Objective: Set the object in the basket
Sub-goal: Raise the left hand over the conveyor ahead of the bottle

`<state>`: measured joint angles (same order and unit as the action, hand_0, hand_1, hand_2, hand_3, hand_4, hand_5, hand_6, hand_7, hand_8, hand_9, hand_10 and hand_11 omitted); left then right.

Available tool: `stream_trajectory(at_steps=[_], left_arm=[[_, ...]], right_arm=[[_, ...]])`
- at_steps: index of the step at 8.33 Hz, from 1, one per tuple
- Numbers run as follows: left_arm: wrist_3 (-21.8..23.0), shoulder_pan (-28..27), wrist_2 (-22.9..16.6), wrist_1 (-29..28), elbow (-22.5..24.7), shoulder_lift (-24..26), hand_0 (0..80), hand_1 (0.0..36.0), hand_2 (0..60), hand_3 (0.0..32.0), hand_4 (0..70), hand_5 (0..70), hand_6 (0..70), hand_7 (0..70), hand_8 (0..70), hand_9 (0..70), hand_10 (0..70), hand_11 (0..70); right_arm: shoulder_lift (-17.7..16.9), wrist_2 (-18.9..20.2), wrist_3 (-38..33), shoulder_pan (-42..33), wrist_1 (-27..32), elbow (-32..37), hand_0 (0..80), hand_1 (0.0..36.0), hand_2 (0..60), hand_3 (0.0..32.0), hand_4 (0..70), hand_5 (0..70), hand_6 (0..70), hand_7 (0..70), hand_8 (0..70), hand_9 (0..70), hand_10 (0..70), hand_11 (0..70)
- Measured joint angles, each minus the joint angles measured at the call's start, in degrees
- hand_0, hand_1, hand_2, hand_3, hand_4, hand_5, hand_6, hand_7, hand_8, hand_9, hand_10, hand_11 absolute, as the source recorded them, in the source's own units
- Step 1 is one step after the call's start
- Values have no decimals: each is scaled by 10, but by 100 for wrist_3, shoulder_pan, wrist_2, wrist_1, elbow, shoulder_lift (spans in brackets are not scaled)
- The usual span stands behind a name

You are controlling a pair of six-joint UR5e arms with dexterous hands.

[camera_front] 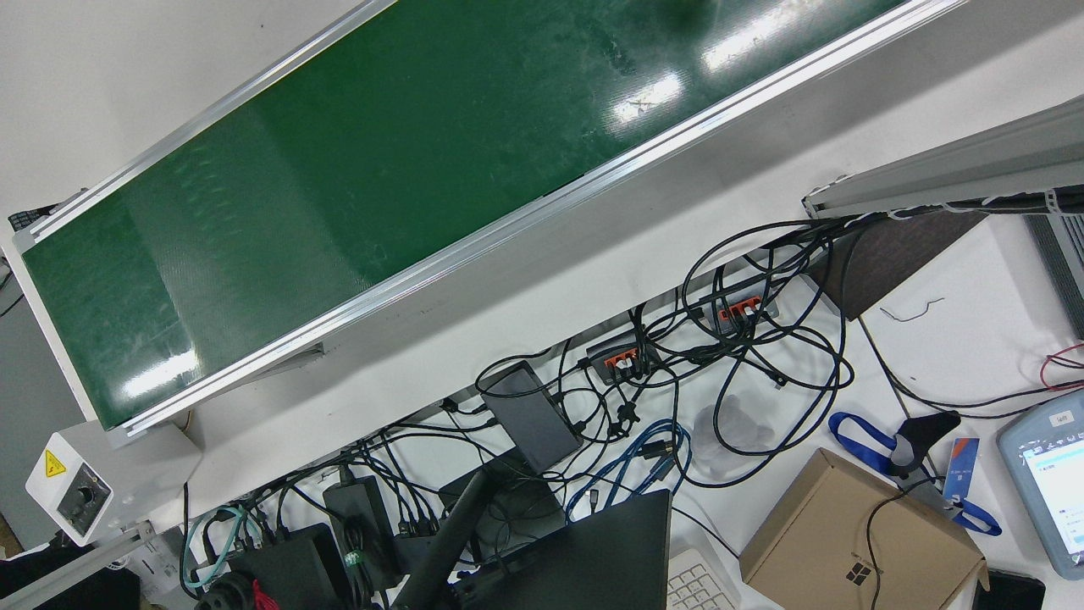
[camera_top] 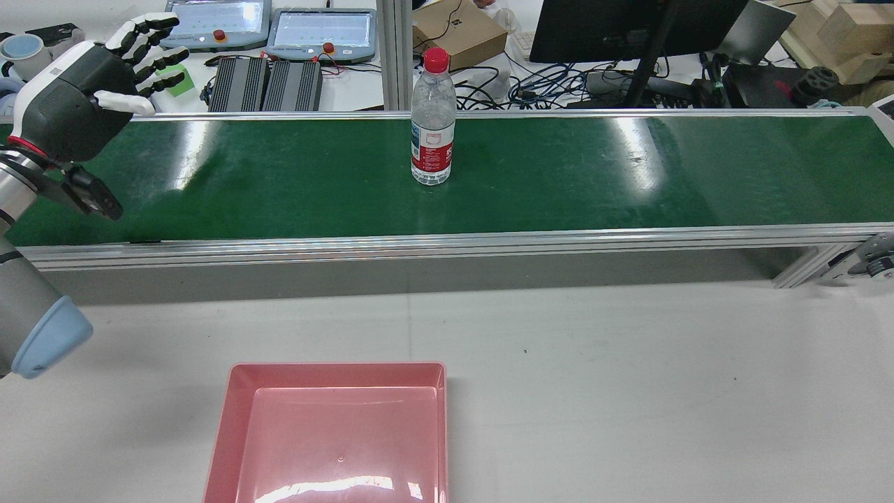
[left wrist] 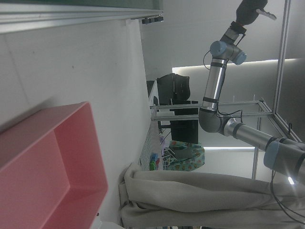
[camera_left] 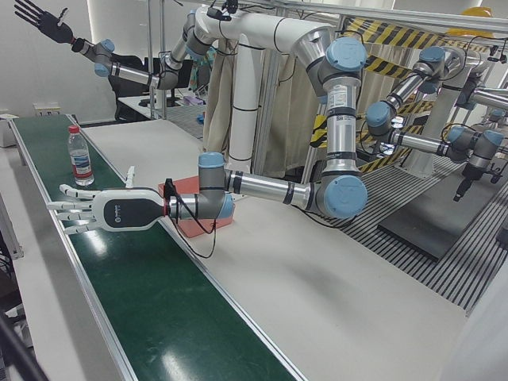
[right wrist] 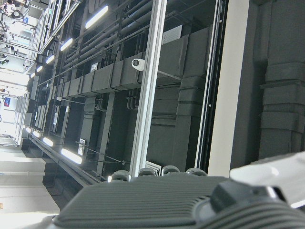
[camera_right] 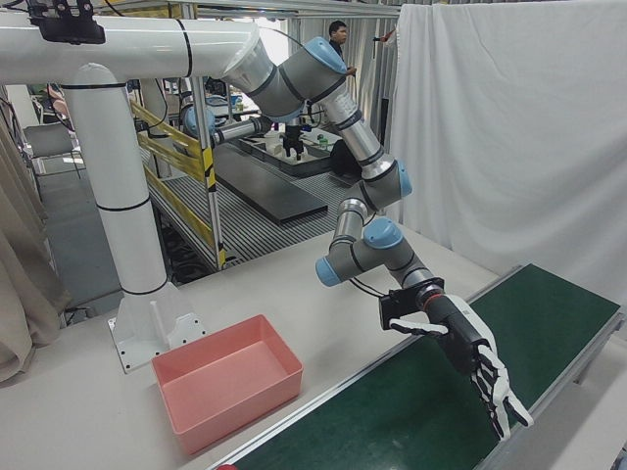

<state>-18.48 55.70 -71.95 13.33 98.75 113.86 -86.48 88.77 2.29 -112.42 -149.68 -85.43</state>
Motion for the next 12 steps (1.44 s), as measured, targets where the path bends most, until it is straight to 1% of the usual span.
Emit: stream_trajectory(at_steps=[1,2,4,5,6,7,8,9,10,11,12], left_arm=[[-43,-33,7,-30,-19,16,482,0,0,154,40,281,38,40,111,112,77,114],[-70,-63,11,-56,-26,20,483,0,0,150,38,284,40,43,114,117,78,116],[-102,-197,20,-291,-68,19,482,0,0,128,42,291,48,45,116,123,74,110],[-81,-240,45,-554,-161,41,486,0,0,128,45,289,48,45,116,123,68,103],[-54,-261,69,-715,-243,94,488,0,0,114,50,293,53,44,121,131,63,96],[-10,-271,83,-788,-338,164,486,0,0,116,45,287,52,43,123,131,62,95],[119,-294,89,-848,-507,246,493,0,0,112,54,289,52,44,124,128,57,87],[416,-364,80,-822,-671,304,502,0,0,118,58,286,51,45,123,126,53,82],[725,-435,66,-610,-759,335,511,0,0,128,47,279,42,41,119,119,44,70],[891,-456,51,-269,-751,357,515,0,0,140,26,274,32,37,109,112,40,65],[958,-449,40,126,-658,372,515,0,0,138,26,275,30,36,109,110,42,68]], right_arm=[[0,0,0,0,0,0,0,0,0,0,0,0,0,0,0,0,0,0],[0,0,0,0,0,0,0,0,0,0,0,0,0,0,0,0,0,0],[0,0,0,-2,0,0,0,0,0,0,0,0,0,0,0,0,0,0],[0,0,0,-1,0,0,0,0,0,0,0,0,0,0,0,0,0,0],[0,0,0,-1,0,0,0,0,0,0,0,0,0,0,0,0,0,0],[0,0,0,-3,0,0,0,0,0,0,0,0,0,0,0,0,0,0],[0,0,0,-5,0,0,0,0,0,0,0,0,0,0,0,0,0,0],[0,0,0,-4,0,0,0,0,0,0,0,0,0,0,0,0,0,0],[0,0,0,-5,0,0,0,0,0,0,0,0,0,0,0,0,0,0],[0,0,0,-6,0,0,0,0,0,0,0,0,0,0,0,0,0,0],[0,0,0,-8,0,0,0,0,0,0,0,0,0,0,0,0,0,0]])
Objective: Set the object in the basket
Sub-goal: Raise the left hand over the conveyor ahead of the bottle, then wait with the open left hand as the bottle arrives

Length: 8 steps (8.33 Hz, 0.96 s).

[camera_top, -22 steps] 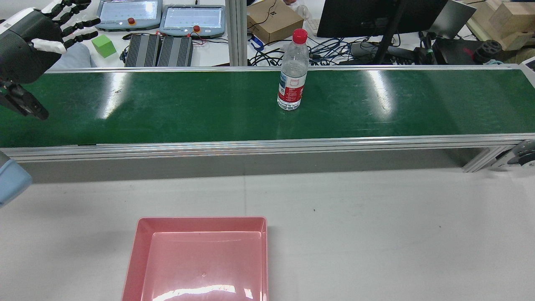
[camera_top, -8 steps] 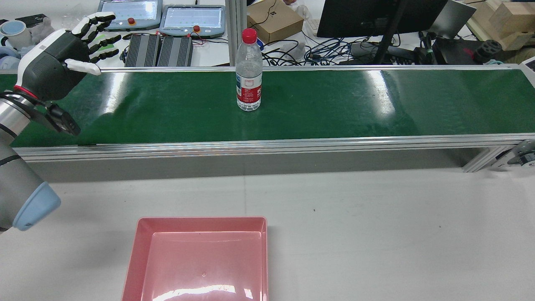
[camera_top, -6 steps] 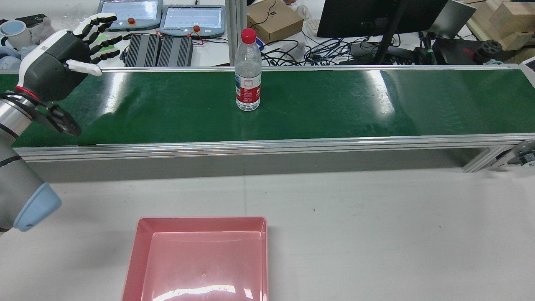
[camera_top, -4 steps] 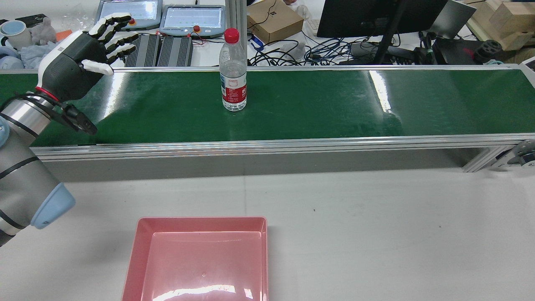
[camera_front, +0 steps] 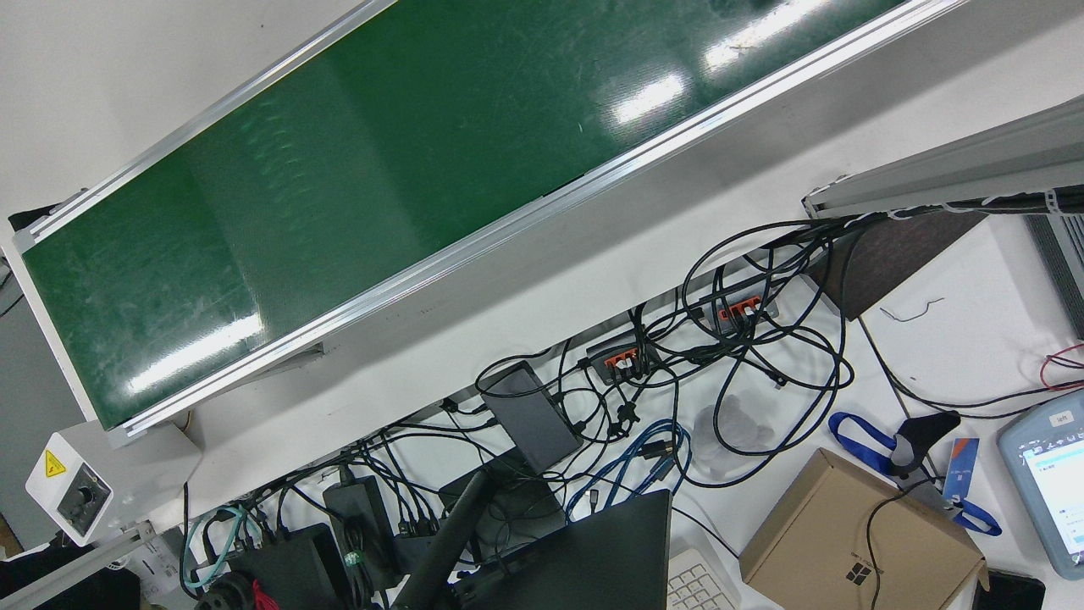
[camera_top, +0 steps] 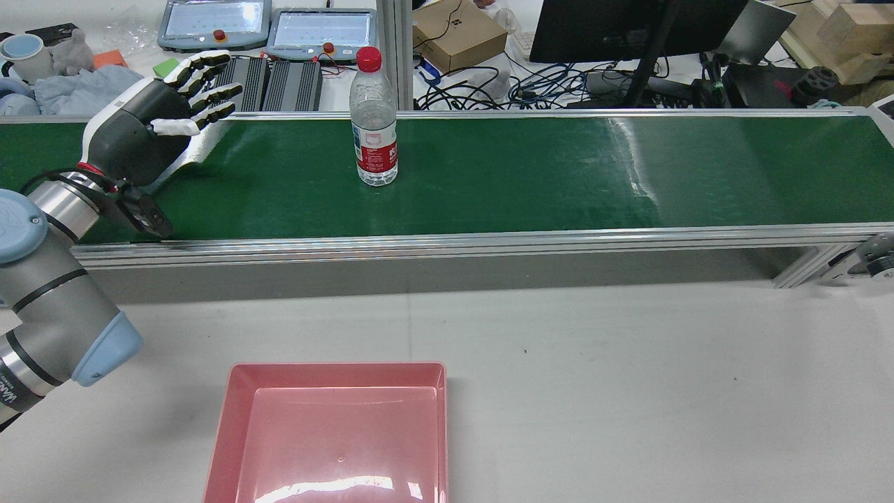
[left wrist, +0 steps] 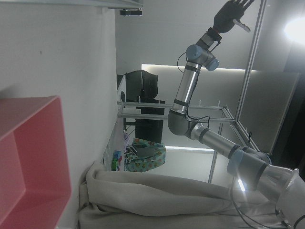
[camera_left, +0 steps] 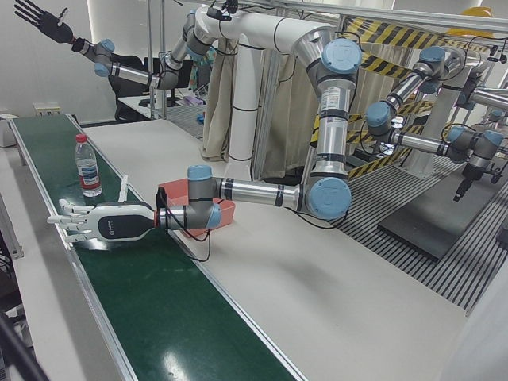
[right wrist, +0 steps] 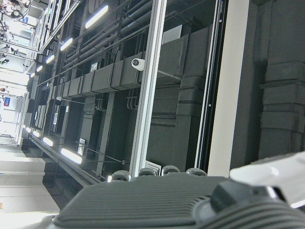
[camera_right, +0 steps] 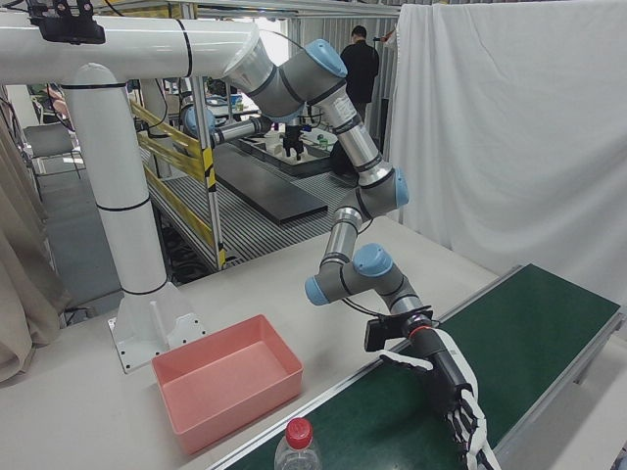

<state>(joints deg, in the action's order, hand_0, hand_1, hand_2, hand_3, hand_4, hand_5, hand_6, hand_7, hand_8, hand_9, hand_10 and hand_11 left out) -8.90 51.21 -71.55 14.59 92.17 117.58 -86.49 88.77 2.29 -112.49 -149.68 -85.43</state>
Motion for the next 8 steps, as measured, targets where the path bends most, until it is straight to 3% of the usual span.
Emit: stream_trajectory(at_steps=[3,6,7,8], left_arm=[[23,61,7,510,403,-12,498,0,0,150,7,280,27,37,105,107,60,93],[-134,75,80,-241,500,-97,488,0,0,166,0,285,23,40,102,112,66,102],[-250,78,130,-504,488,-124,489,0,0,144,40,297,42,46,123,126,74,112],[-439,85,164,-645,482,-139,492,0,0,142,43,297,42,46,121,125,74,111]], right_arm=[[0,0,0,4,0,0,0,0,0,0,0,0,0,0,0,0,0,0],[0,0,0,3,0,0,0,0,0,0,0,0,0,0,0,0,0,0],[0,0,0,2,0,0,0,0,0,0,0,0,0,0,0,0,0,0],[0,0,0,1,0,0,0,0,0,0,0,0,0,0,0,0,0,0]])
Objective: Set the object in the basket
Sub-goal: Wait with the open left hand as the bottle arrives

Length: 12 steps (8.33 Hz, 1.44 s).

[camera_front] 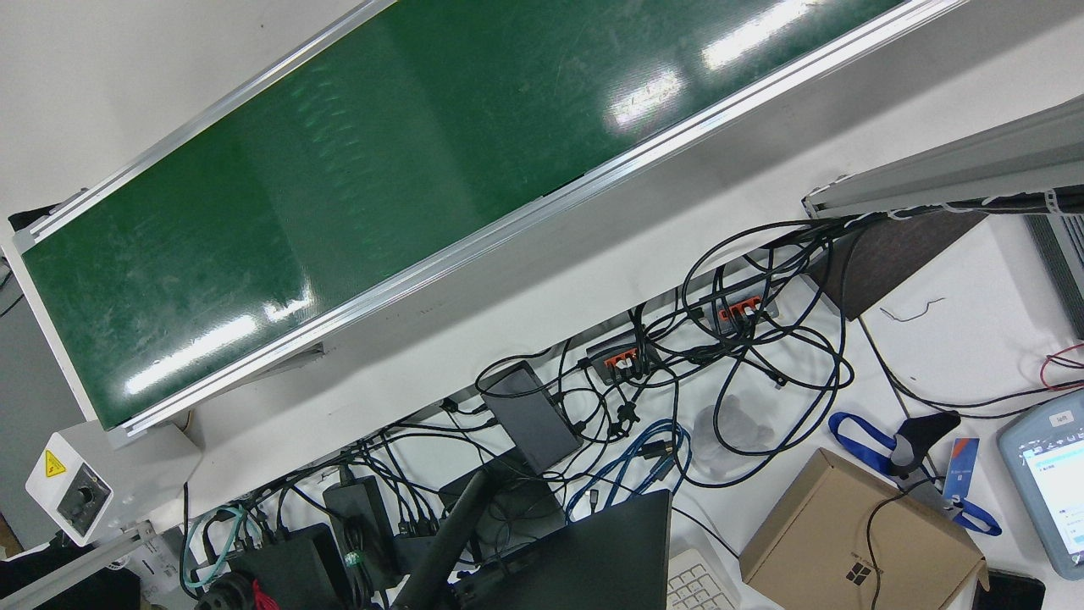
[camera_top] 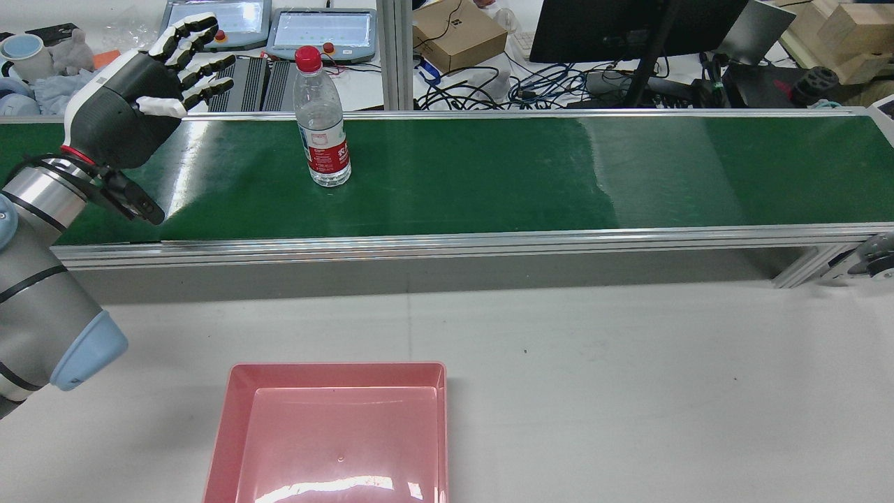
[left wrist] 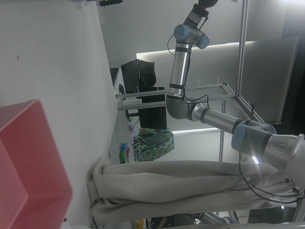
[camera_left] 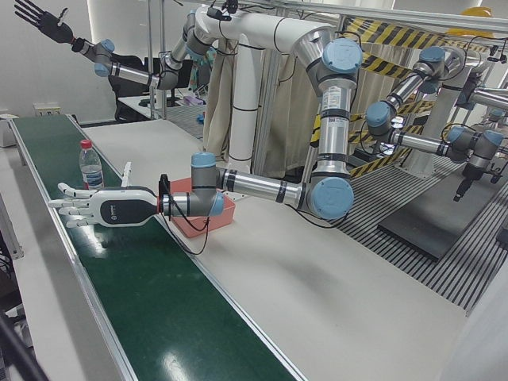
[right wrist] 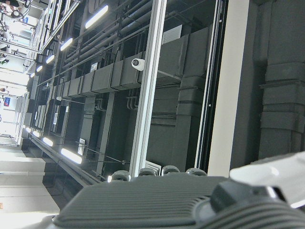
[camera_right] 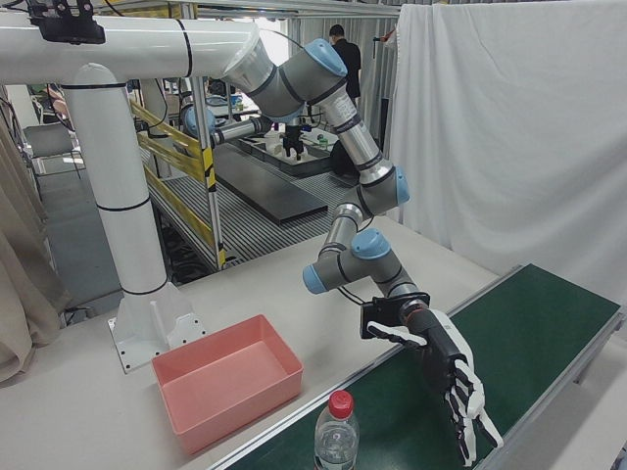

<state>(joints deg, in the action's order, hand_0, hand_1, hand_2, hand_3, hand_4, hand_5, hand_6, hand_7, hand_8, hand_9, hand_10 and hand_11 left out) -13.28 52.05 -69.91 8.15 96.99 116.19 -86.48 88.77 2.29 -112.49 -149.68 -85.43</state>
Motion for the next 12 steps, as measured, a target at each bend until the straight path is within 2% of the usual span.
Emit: stream_trajectory(at_steps=[3,5,8,9,12], left_arm=[[-362,22,9,85,-4,-14,491,0,0,122,57,297,49,51,129,134,65,98],[-391,17,-27,221,-3,-20,491,0,0,118,64,297,51,51,130,136,59,89],[-395,-37,-311,345,1,-18,493,0,0,118,64,297,50,48,130,137,57,86],[-399,-50,-354,361,-5,-18,492,0,0,126,37,290,39,42,112,127,50,77],[-395,-37,-388,371,-39,-15,488,0,0,124,39,286,40,42,117,134,48,74]], right_arm=[[0,0,0,-1,0,0,0,0,0,0,0,0,0,0,0,0,0,0],[0,0,0,4,0,0,0,0,0,0,0,0,0,0,0,0,0,0],[0,0,0,2,0,0,0,0,0,0,0,0,0,0,0,0,0,0],[0,0,0,2,0,0,0,0,0,0,0,0,0,0,0,0,0,0],[0,0,0,4,0,0,0,0,0,0,0,0,0,0,0,0,0,0]])
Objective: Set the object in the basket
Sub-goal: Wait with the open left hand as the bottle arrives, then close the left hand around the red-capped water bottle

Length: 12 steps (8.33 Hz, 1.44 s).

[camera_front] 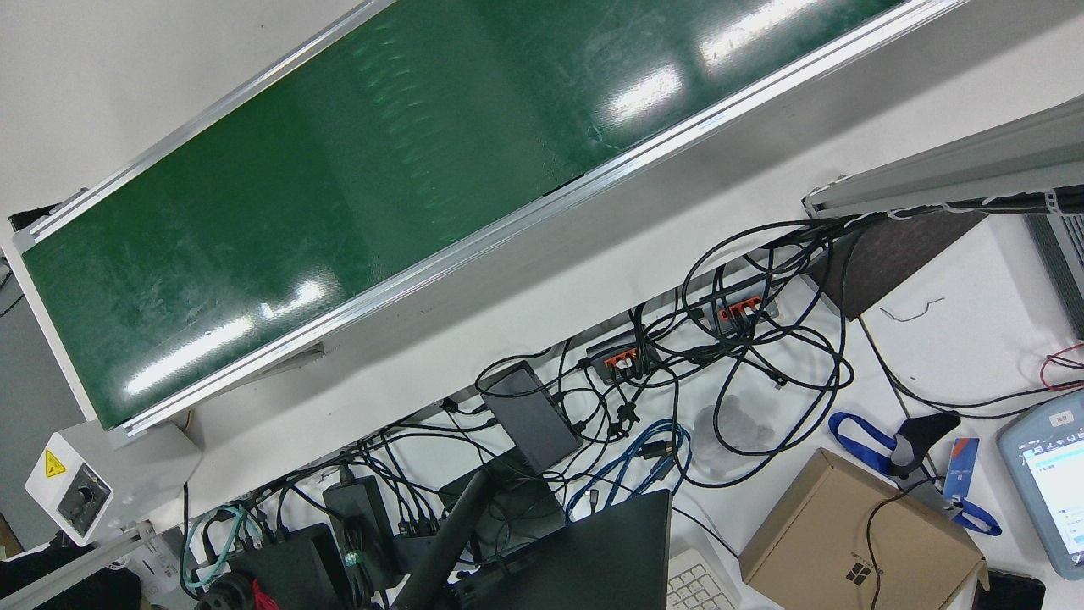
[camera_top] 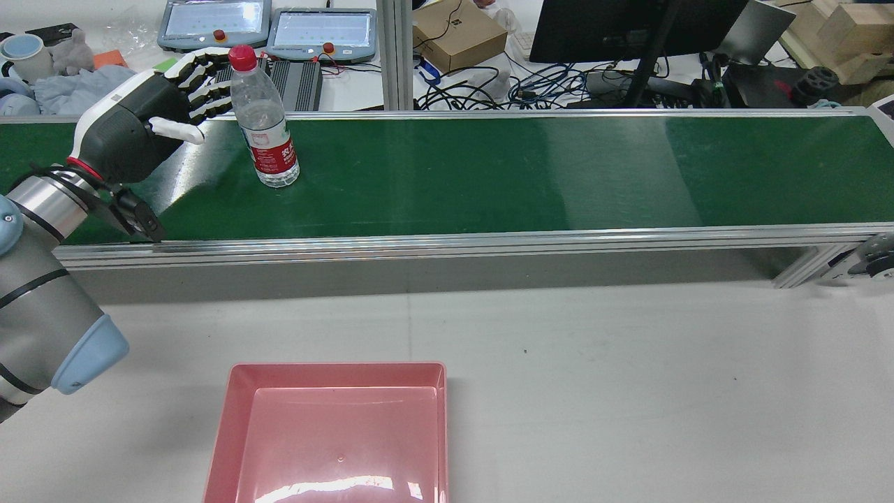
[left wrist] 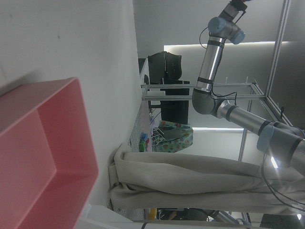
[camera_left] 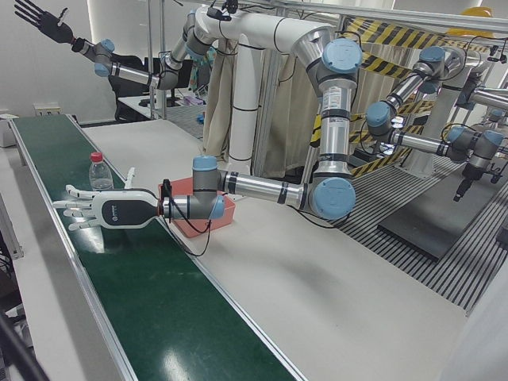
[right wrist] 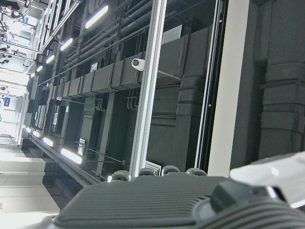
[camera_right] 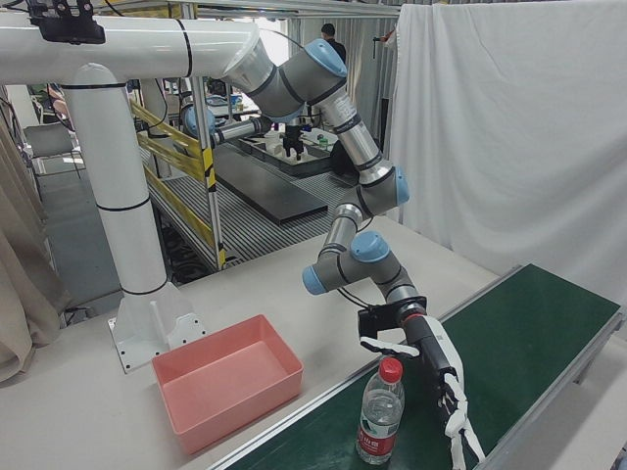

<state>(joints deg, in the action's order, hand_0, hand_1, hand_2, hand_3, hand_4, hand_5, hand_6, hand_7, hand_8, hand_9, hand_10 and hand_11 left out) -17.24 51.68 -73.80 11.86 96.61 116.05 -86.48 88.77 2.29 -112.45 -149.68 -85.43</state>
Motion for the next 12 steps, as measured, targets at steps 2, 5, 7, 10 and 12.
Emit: stream_trajectory(at_steps=[2,5,7,10,12], left_arm=[[-5,-16,-3,1,-23,4,490,0,0,124,41,290,38,43,114,129,48,74],[-8,-24,-3,1,-25,10,486,0,0,94,61,331,53,63,148,170,70,105],[-8,-23,-3,-5,-18,28,568,92,0,12,98,574,120,199,241,309,265,397],[-415,57,11,-61,-1,67,800,339,600,0,700,700,700,700,700,700,700,700],[-617,192,5,-75,27,74,800,322,600,0,700,700,700,700,700,700,700,700]], right_arm=[[0,0,0,-2,0,0,0,0,0,0,0,0,0,0,0,0,0,0],[0,0,0,2,0,0,0,0,0,0,0,0,0,0,0,0,0,0],[0,0,0,1,0,0,0,0,0,0,0,0,0,0,0,0,0,0],[0,0,0,-4,0,2,0,0,0,0,0,0,0,0,0,0,0,0],[0,0,0,-3,0,1,0,0,0,0,0,0,0,0,0,0,0,0]])
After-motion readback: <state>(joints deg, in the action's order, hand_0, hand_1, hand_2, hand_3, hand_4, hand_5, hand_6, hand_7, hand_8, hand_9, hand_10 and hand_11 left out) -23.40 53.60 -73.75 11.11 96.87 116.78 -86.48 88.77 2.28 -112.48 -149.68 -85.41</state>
